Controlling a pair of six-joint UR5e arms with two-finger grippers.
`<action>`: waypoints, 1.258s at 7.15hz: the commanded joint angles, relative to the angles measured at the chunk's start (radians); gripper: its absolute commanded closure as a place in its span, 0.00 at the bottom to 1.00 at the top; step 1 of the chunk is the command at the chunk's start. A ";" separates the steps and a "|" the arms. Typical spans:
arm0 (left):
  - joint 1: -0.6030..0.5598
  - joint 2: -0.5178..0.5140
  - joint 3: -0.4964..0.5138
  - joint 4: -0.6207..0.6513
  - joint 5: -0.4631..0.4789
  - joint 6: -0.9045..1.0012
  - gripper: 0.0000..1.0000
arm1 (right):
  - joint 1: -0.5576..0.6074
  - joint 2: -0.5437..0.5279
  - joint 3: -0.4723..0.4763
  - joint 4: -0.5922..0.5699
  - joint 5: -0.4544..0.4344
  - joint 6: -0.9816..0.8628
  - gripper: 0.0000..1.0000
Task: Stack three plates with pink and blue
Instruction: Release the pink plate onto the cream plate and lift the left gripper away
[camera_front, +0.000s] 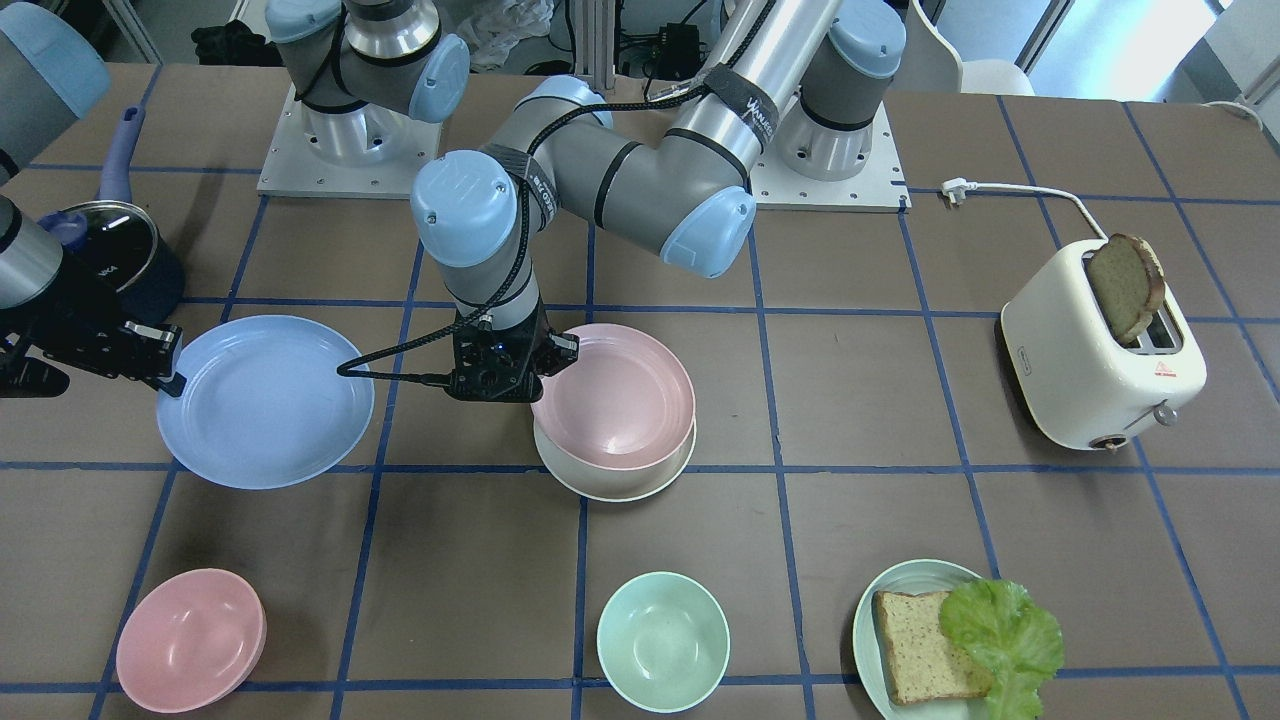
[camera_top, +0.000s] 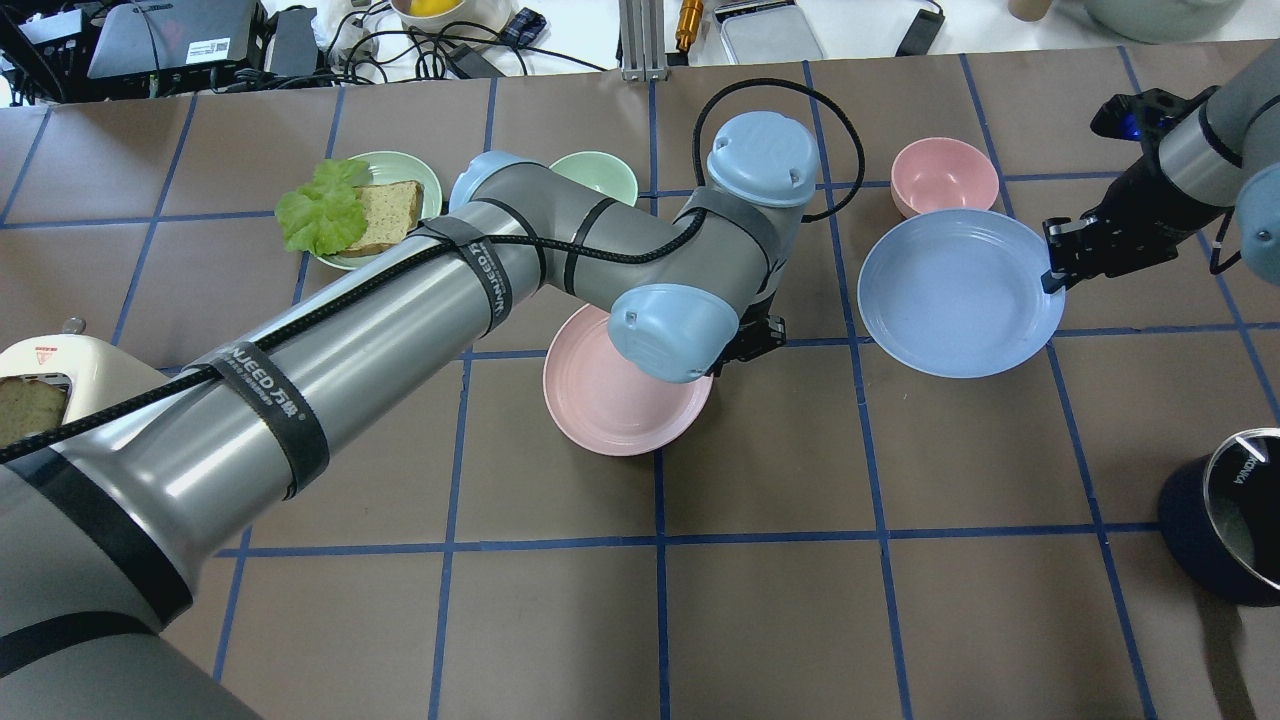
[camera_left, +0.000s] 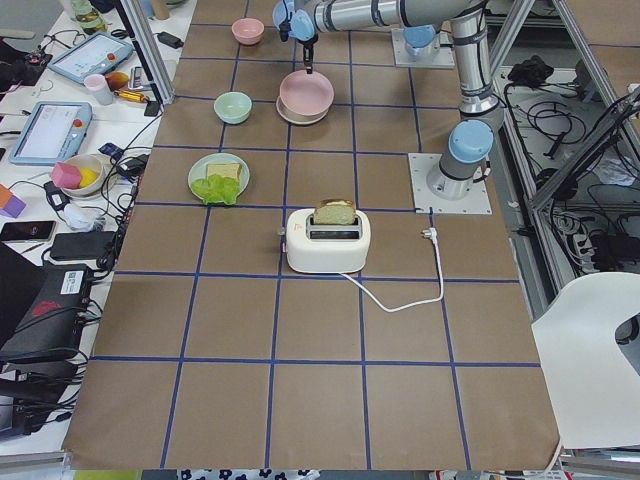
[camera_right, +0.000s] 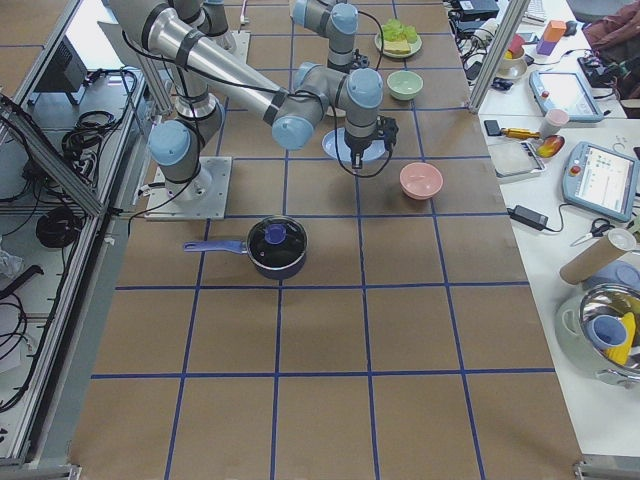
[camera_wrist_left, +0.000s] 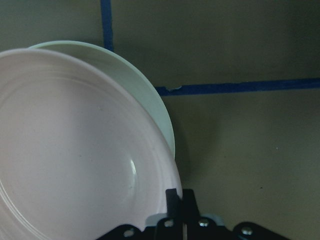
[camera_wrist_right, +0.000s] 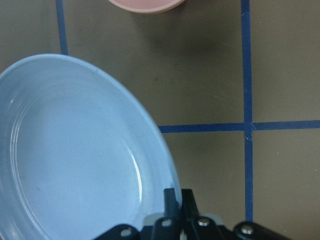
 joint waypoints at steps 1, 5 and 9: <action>0.003 -0.028 0.009 -0.009 0.011 0.006 1.00 | 0.001 0.003 -0.001 0.002 0.001 -0.004 1.00; 0.020 -0.041 0.042 0.005 0.014 0.004 0.00 | 0.013 -0.002 0.000 0.002 0.001 0.008 1.00; 0.208 0.075 0.134 -0.236 -0.032 0.215 0.00 | 0.124 -0.011 0.010 0.001 0.002 0.199 1.00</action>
